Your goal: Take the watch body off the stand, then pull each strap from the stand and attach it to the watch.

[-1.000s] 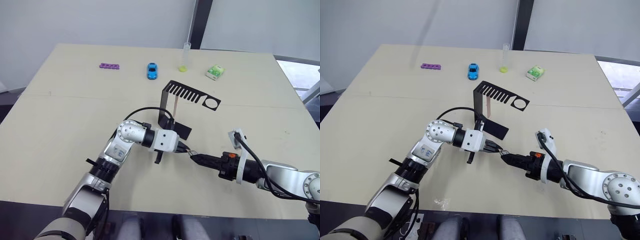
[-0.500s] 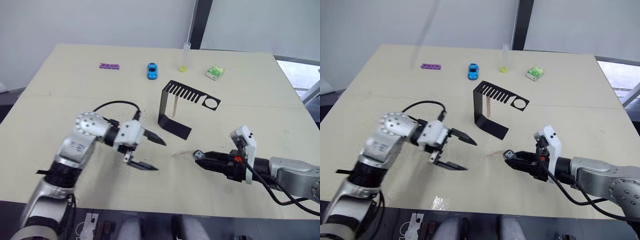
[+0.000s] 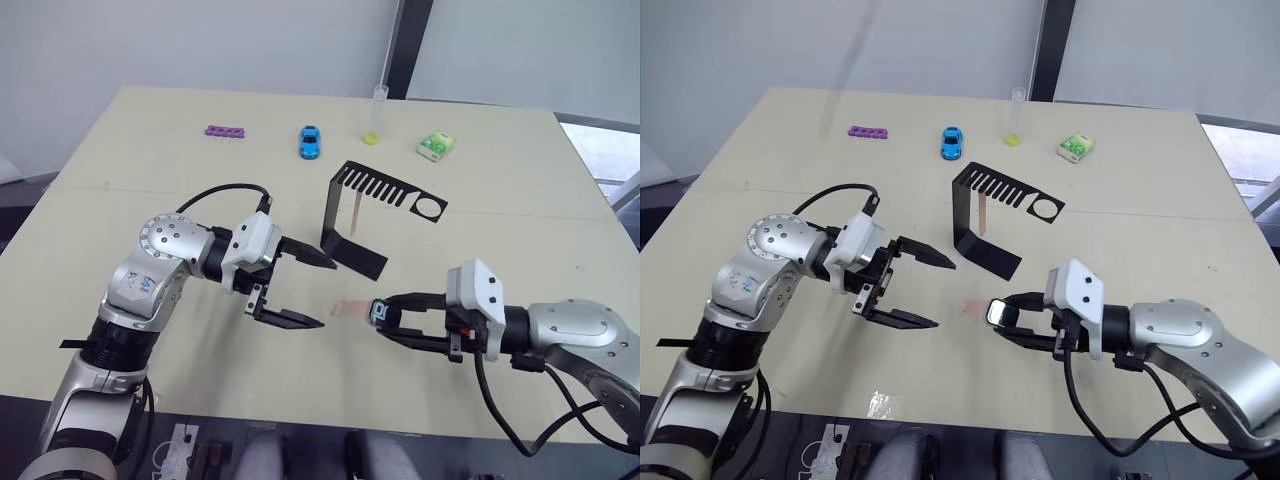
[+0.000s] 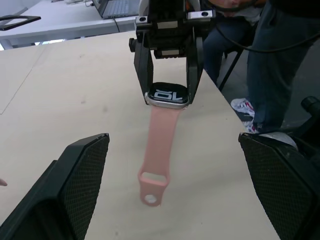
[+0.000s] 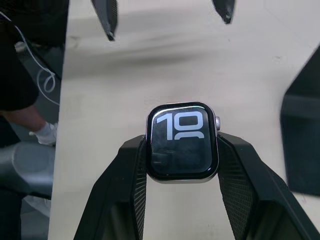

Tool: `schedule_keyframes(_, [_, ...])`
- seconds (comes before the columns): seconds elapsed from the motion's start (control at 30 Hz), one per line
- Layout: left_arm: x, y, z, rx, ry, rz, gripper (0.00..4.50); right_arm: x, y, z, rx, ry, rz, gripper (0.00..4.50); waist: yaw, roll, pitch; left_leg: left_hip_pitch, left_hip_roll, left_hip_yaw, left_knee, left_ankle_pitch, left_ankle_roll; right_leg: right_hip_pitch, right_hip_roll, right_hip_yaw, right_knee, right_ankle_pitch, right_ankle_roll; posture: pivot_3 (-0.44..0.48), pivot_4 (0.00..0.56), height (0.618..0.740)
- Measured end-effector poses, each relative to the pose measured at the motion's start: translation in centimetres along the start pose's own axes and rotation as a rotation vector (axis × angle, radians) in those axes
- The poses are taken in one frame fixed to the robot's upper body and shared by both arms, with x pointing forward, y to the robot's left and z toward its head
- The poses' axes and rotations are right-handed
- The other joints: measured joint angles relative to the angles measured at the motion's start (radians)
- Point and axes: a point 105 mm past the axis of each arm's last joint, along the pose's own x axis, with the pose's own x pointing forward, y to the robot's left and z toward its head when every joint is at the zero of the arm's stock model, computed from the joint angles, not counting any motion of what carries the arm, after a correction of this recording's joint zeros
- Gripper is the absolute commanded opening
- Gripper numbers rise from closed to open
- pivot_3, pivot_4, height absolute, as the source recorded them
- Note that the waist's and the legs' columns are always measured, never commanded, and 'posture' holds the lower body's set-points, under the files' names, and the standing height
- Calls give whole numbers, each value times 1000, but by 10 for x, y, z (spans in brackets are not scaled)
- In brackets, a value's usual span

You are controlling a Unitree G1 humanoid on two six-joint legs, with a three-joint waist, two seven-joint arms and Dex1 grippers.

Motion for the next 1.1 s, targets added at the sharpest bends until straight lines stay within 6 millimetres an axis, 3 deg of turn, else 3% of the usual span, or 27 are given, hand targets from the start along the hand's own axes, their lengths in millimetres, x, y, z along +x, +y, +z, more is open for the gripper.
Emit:
schedule_keyframes(0.27, [-24, -13, -30, -62, 94, 79, 4486, 20, -4, -1, 18, -38, 82, 1504, -21, 0, 0, 1, 0, 0, 0, 0, 0, 0, 0, 0, 0, 0, 0, 0, 150, 740])
schedule_keyframes(0.57, [-42, -30, -54, -115, 184, 153, 4486, 66, -9, -40, 43, 64, 171, 1504, -19, 0, 0, 1, -1, 0, 0, 0, 0, -1, -3, -1, 6, 0, 0, 0, 150, 740])
schedule_keyframes(0.67, [-41, -32, -53, -90, 201, 151, 4486, 68, -15, -55, 39, 133, 157, 1504, -17, 0, 0, 1, -2, -1, 0, 0, 0, -1, -4, -1, 6, 0, 0, 0, 150, 740])
schedule_keyframes(0.97, [-39, -32, -51, -61, 210, 146, 4486, 69, -19, -65, -3, 180, 165, 1504, -23, 0, 0, 1, -1, 0, 0, -1, 0, -2, -3, -1, 7, 0, 0, 0, 150, 740])
schedule_keyframes(1.1, [-38, -25, -54, -21, 219, 183, 4500, 68, -19, -64, -10, 180, 173, 3371, -20, 0, 0, 1, -1, 0, 1, -1, 0, -2, -3, -1, 8, 0, 0, 0, 150, 740])
